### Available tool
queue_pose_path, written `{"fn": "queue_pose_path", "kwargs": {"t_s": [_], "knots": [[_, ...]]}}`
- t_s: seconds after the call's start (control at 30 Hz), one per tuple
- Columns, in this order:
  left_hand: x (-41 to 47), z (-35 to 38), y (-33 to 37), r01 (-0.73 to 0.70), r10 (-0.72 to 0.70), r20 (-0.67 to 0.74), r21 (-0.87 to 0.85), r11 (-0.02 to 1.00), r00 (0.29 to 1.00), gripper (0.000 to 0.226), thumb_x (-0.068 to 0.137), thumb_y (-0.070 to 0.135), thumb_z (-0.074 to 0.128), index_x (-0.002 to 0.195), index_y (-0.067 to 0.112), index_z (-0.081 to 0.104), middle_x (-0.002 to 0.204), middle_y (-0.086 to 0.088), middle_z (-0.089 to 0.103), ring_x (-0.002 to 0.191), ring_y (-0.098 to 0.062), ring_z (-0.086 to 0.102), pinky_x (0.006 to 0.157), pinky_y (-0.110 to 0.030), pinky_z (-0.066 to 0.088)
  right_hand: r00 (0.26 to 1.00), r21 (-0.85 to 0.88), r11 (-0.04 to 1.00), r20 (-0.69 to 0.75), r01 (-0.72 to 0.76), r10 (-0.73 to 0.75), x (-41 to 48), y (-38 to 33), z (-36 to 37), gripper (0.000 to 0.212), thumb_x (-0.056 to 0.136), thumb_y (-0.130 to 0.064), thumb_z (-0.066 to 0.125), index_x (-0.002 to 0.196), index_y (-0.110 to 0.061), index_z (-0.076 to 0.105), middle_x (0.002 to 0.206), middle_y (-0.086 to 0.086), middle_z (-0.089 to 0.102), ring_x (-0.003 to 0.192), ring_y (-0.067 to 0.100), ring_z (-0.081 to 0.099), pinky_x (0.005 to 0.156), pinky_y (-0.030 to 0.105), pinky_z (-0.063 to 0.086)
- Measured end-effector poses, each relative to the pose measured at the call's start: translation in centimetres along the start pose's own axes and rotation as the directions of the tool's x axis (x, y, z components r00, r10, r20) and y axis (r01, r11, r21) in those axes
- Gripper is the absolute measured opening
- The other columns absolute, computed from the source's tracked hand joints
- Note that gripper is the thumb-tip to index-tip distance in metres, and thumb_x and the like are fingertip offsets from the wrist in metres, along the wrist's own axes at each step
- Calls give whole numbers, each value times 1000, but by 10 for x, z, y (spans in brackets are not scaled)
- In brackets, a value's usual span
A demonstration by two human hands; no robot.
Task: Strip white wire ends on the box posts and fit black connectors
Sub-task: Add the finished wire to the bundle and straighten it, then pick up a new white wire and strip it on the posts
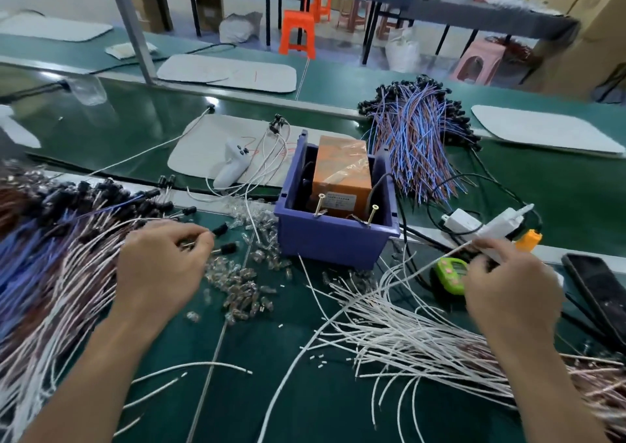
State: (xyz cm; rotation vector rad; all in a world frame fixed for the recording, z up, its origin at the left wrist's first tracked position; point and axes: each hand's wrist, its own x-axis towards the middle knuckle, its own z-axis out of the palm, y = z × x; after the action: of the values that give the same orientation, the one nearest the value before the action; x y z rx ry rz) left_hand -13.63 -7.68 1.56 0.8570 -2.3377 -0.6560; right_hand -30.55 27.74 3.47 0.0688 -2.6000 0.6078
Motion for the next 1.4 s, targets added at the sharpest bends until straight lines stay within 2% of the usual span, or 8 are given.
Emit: {"fn": "queue_pose_path", "kwargs": {"t_s": [0.13, 0.3, 0.47, 0.67, 0.83, 1.03, 1.23, 1.4], "knots": [[11, -13, -18, 12, -7, -30, 186, 982, 1000, 11, 85, 23, 80, 96, 25, 82, 100, -7, 77, 95, -28, 63, 93, -48, 54, 981, 269, 944, -47, 194, -188, -26, -68, -24, 20, 84, -17, 59, 87, -23, 78, 75, -2, 72, 62, 18, 57, 66, 30, 44], [20, -23, -33, 56, -74, 53, 280, 958, 996, 26, 89, 29, 76, 114, 31, 76, 118, -1, 73, 105, -21, 57, 101, -42, 47, 769, 653, 706, 292, 274, -568, -72, -178, -10, 24, 89, -11, 65, 96, -28, 79, 72, -24, 61, 62, -1, 59, 60, 6, 39], [40, -32, -43, -100, 9, 266, 332, 938, 964, 35, 82, 20, 68, 117, 20, 73, 121, -4, 68, 118, -28, 58, 104, -43, 46, 357, 599, 641, 535, 480, -766, -112, -282, 40, 50, 83, 2, 54, 129, -17, 63, 120, 5, 69, 108, 27, 62, 82, 31, 45], [35, -25, -76, -144, -10, 318, 460, 876, 948, 54, 88, 35, 65, 138, 18, 52, 130, -2, 56, 124, -26, 55, 102, -39, 46, 226, 428, 636, 687, 642, -690, -106, -333, 119, 59, 94, -10, 55, 149, -9, 35, 150, 14, 44, 139, 34, 41, 114, 46, 37], [20, -10, -97, -46, 1, 190, 233, 971, 982, 69, 90, 25, 73, 151, 8, 46, 152, -9, 49, 142, -26, 43, 121, -39, 33, 293, 438, 647, 637, 625, -713, -112, -325, 140, 66, 90, -9, 58, 151, -15, 37, 145, 11, 51, 129, 35, 51, 107, 46, 45], [15, -6, -98, -61, 45, 90, 191, 980, 995, 51, 93, 19, 70, 142, 12, 58, 147, -7, 55, 138, -26, 49, 115, -46, 41, 443, 512, 680, 517, 526, -732, -97, -320, 132, 36, 82, 2, 49, 102, -18, 72, 93, 8, 74, 90, 32, 66, 73, 37, 52], [15, -5, -101, -59, 55, 39, 114, 992, 998, 31, 99, 13, 63, 129, 7, 70, 141, -11, 61, 134, -30, 54, 114, -49, 43, 408, 513, 647, 509, 564, -758, -93, -320, 128, 44, 84, 3, 53, 113, -24, 72, 99, 8, 76, 93, 33, 68, 79, 41, 56], [22, -10, -95, 14, -10, -85, 43, 999, 996, 24, 90, 12, 77, 113, 7, 78, 118, -7, 70, 115, -28, 59, 101, -38, 47, 403, 508, 594, 442, 623, -801, -90, -319, 124, 31, 99, -23, 53, 128, -29, 64, 103, 8, 76, 93, 35, 68, 74, 41, 50]]}}
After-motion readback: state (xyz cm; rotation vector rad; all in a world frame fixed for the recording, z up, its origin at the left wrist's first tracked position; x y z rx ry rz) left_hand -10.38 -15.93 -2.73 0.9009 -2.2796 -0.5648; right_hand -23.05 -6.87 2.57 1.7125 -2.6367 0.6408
